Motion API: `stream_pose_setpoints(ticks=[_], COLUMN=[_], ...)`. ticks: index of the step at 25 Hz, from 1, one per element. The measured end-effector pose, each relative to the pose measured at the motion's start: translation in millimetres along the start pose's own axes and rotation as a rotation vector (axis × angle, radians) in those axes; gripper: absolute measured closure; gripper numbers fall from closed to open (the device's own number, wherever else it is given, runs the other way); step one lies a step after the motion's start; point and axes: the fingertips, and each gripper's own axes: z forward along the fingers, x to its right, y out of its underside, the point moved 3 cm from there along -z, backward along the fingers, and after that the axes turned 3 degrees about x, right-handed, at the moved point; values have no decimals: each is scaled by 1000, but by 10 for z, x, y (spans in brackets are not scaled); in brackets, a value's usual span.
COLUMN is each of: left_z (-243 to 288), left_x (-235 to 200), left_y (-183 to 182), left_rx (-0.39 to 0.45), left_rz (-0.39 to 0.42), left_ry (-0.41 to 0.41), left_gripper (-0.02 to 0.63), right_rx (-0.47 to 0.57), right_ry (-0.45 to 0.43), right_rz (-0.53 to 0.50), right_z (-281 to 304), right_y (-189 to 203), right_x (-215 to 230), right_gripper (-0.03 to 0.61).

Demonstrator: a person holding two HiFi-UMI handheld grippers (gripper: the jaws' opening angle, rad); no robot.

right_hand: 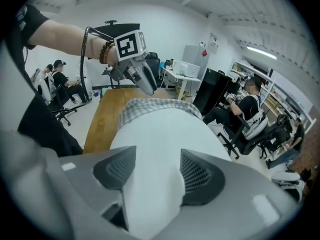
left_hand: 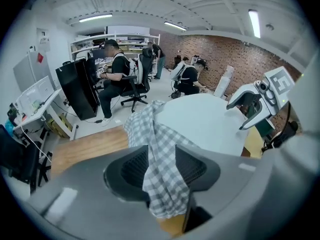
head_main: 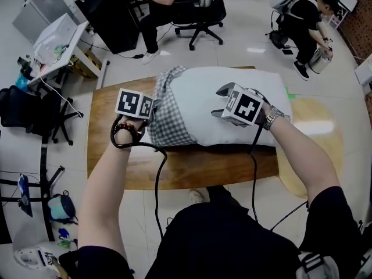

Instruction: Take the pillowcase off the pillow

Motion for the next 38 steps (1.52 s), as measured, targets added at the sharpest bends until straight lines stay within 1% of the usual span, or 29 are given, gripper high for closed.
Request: stream_pose_setpoints(ticks=[4, 8, 13, 16, 19, 22, 27, 31, 35, 36, 38], left_z=[-117, -168, -317, -282, -206, -185, -55, 108, 308, 351, 410], left_x=[43, 84, 58, 85, 109, 41, -29, -108, -175, -183, -200], left_y=[232, 413, 659, 883, 1077, 1209, 1445, 1597, 1737, 1771, 1786], left_rx=[35, 62, 72, 66, 60, 59, 46, 25, -22, -34, -50], left_rz=[-29, -39, -43, -51, -66, -83, -98, -95, -74, -67, -54], left_ry=[14, 12, 12, 16, 20, 20, 33, 43, 55, 62, 79], left_gripper=[426, 416, 384, 359, 337, 322, 291, 274, 275, 282, 328], right_rx=[3, -2, -20, -38, -48, -56, -79, -107, -157, -170, -196], right_ry=[8, 41, 97, 131, 156, 179, 231, 254, 257, 255, 254], right_rz=[-39, -94, -155, -193, -202, -206, -260, -295, -313, -318, -330], right_z=[111, 245, 411, 522, 604, 668, 773, 860, 992, 1033, 1108], right_y=[-89, -114, -228, -159, -71, -96, -95, -70, 26, 56, 93], right_x=[-297, -500, -730, -812, -826, -811, -782, -712, -611, -598, -556], right_gripper=[285, 261, 214, 204, 198, 196, 187, 183, 183, 183, 186])
